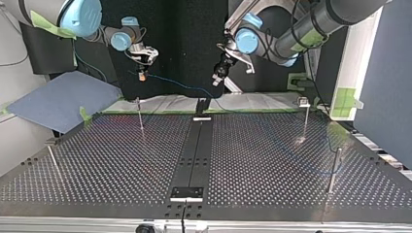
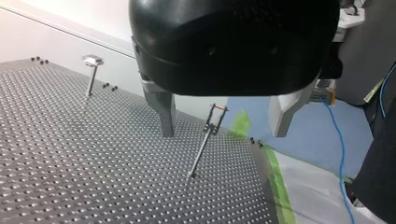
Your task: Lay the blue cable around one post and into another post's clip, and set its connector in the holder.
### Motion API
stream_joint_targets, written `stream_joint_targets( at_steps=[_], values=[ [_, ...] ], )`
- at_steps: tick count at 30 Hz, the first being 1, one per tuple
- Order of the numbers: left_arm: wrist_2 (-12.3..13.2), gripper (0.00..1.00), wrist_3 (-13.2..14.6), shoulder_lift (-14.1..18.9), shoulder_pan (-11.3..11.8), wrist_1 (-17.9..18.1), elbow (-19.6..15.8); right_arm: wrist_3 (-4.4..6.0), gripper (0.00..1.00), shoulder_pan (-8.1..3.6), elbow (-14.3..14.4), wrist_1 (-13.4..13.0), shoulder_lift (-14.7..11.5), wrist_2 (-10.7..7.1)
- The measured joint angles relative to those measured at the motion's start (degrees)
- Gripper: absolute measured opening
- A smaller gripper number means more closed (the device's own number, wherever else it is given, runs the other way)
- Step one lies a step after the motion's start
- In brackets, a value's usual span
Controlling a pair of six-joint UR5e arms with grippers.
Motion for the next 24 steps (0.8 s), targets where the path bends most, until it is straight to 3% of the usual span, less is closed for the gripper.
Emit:
stream_joint_targets(
  at_steps=[18,24],
  values=[
    [-2.7,0.98,1.3,-10.0,-1.5,9.9,4.7,0.03,0.00,0.12,-0.1,0.0,0.0,0.01],
    [-3.1,0.98,3.0,-13.0,-1.8,13.0,6.8,-0.02,0.00,0.13,-0.1,0.0,0.0,0.00]
  ],
)
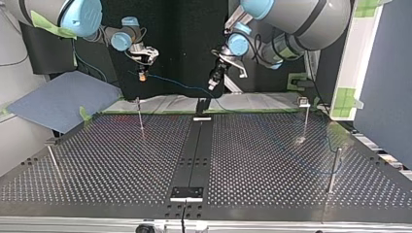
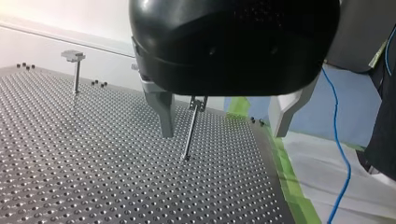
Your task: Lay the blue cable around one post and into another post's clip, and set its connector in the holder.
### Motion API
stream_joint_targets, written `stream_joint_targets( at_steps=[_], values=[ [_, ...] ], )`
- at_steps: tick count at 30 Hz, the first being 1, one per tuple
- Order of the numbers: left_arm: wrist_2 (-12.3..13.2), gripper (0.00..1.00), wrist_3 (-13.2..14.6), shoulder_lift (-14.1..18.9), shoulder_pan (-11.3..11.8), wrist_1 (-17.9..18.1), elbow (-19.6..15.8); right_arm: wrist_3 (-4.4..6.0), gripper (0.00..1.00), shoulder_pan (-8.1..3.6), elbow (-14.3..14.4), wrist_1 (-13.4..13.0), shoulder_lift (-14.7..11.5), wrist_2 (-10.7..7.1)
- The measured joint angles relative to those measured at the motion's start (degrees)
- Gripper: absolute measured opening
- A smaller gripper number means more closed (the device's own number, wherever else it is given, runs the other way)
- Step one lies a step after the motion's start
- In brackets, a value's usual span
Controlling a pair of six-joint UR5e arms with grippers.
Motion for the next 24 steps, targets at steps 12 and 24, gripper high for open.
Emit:
stream_joint_targets(
  at_steps=[12,24],
  values=[
    [-0.3,0.98,0.5,-4.6,-0.6,4.3,3.0,0.11,0.00,0.01,-0.2,0.0,0.0,0.22],
    [-3.9,0.98,4.4,-5.5,-1.7,4.2,3.3,0.06,0.00,0.07,-0.4,0.0,0.0,0.27]
  ],
)
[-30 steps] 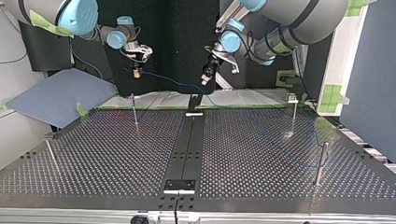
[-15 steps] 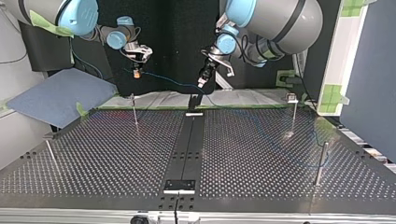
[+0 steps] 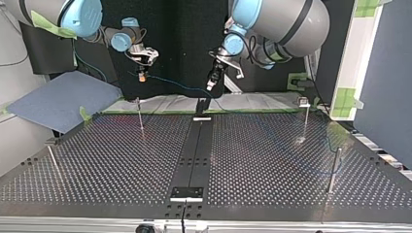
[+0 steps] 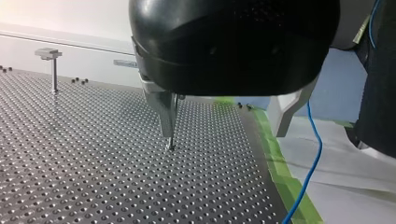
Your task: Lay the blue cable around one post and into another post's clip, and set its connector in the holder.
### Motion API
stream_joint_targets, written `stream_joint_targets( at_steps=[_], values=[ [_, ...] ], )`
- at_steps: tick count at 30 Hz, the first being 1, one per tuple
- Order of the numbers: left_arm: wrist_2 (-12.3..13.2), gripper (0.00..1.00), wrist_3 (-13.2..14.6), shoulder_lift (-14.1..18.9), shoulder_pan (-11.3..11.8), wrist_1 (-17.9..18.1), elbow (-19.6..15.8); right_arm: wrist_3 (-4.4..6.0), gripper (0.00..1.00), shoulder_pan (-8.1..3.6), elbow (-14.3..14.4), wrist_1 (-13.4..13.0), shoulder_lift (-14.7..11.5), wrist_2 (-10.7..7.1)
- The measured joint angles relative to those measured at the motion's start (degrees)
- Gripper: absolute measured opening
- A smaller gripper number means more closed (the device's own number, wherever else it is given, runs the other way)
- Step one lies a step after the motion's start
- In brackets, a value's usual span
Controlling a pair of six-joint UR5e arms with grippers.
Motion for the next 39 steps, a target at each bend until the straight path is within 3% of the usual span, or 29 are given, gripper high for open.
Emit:
stream_joint_targets(
  at_steps=[12,21,34,39],
  values=[
    [-2.6,0.98,4.0,0.0,-0.9,-0.2,0.2,-0.01,0.00,0.23,0.0,0.2,0.0,0.00],
    [-3.7,0.98,7.3,-0.4,-1.3,-2.2,0.3,0.00,0.00,0.35,0.0,0.3,0.0,0.00],
    [-8.0,0.98,13.2,-6.5,-2.8,-8.4,6.1,0.04,0.00,0.56,0.0,0.8,0.0,-0.17],
    [-8.2,0.98,13.8,-8.1,-3.4,-10.9,8.3,0.00,0.00,0.72,0.0,0.9,0.0,-0.16]
  ],
)
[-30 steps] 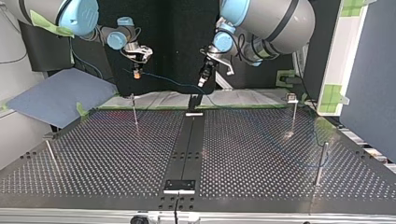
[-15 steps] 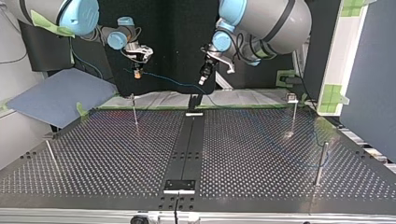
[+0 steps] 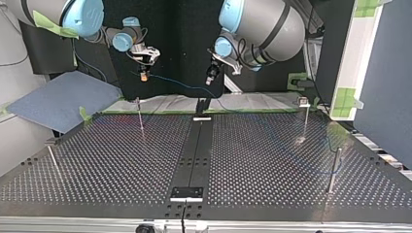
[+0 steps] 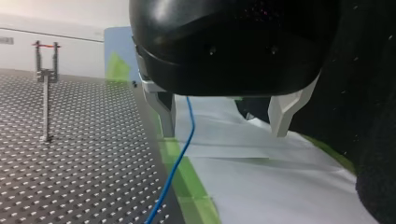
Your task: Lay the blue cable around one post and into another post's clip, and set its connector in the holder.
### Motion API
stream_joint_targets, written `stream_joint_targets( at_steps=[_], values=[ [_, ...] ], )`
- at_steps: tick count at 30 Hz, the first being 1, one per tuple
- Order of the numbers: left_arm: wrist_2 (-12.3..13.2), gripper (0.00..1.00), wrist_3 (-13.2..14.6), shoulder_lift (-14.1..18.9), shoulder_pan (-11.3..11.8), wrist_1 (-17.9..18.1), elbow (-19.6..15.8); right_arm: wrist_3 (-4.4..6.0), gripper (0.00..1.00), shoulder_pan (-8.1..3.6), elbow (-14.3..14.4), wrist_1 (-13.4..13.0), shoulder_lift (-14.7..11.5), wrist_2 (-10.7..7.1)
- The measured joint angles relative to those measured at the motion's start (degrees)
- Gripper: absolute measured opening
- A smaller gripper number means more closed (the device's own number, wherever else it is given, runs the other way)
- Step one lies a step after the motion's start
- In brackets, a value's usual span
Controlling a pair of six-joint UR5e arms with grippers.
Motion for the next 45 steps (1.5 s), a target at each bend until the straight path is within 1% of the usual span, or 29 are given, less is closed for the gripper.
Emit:
stream_joint_targets(
  at_steps=[6,12,15,25,27,32,45],
  values=[
    [-0.2,0.98,0.0,-0.2,-1.0,-0.8,1.5,-0.01,0.00,0.06,0.0,0.1,0.0,0.08],
    [-1.1,0.98,-0.2,-0.3,-1.6,-1.5,2.8,-0.01,0.00,0.09,0.0,0.0,0.0,0.15],
    [-2.0,0.98,-0.3,-0.3,-1.8,-1.6,3.5,-0.01,0.00,0.08,0.0,0.1,0.0,0.13],
    [-6.4,0.98,-0.2,-0.3,-2.1,-2.4,7.0,-0.01,0.00,0.20,0.0,0.4,0.0,0.10],
    [-6.8,0.98,-0.1,-0.3,-2.2,-2.6,7.6,-0.03,0.00,0.24,0.0,0.4,0.0,0.13],
    [-7.2,0.98,0.0,-0.3,-2.2,-2.5,8.4,-0.08,0.00,0.30,0.0,0.4,0.0,0.15],
    [-7.3,0.98,0.5,-0.4,-1.7,-1.2,8.8,-0.22,0.00,0.43,-0.1,0.4,0.0,0.15]
  ],
)
